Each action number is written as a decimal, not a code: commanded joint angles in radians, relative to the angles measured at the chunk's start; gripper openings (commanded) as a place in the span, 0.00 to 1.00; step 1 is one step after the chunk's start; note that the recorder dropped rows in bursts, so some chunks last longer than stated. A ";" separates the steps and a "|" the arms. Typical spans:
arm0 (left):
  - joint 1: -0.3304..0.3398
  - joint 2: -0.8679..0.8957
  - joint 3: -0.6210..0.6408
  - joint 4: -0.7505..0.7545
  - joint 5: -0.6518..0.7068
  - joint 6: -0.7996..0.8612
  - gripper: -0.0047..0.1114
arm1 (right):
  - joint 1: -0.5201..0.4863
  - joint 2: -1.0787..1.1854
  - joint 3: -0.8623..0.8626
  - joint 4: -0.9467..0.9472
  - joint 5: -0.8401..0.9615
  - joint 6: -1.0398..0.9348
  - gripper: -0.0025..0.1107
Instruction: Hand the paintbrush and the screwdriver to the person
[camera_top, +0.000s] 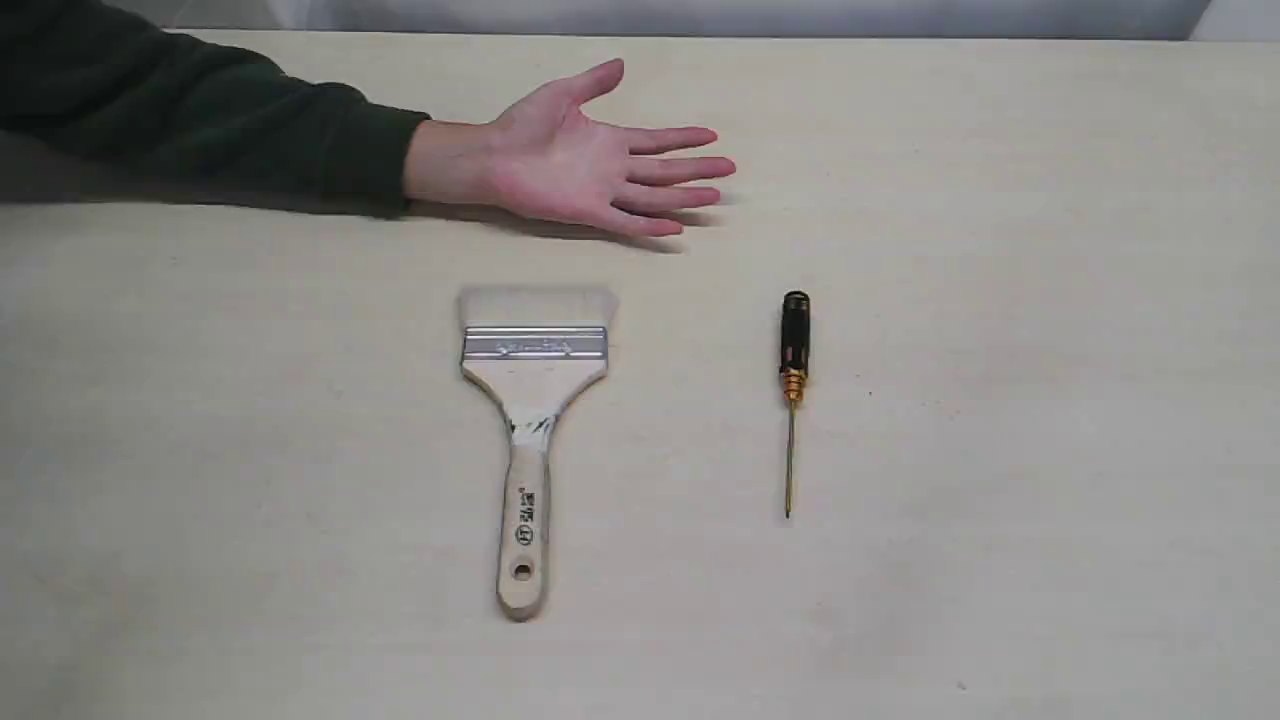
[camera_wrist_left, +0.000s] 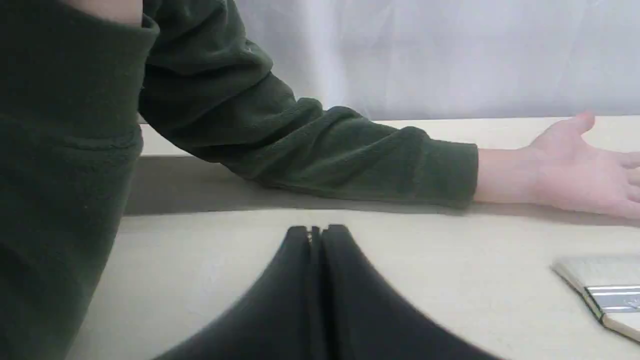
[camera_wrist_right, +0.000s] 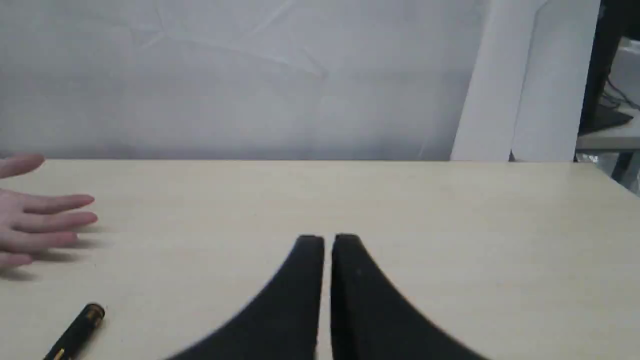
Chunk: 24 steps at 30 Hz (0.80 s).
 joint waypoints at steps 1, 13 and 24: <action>-0.002 -0.002 0.002 -0.004 -0.003 -0.002 0.04 | 0.000 -0.005 0.003 0.000 -0.068 0.006 0.06; -0.002 -0.002 0.002 -0.003 -0.005 -0.002 0.04 | 0.000 -0.005 0.003 0.000 -0.107 0.006 0.06; -0.002 -0.002 0.002 -0.003 -0.005 -0.002 0.04 | 0.000 -0.005 0.003 0.000 -0.182 0.008 0.06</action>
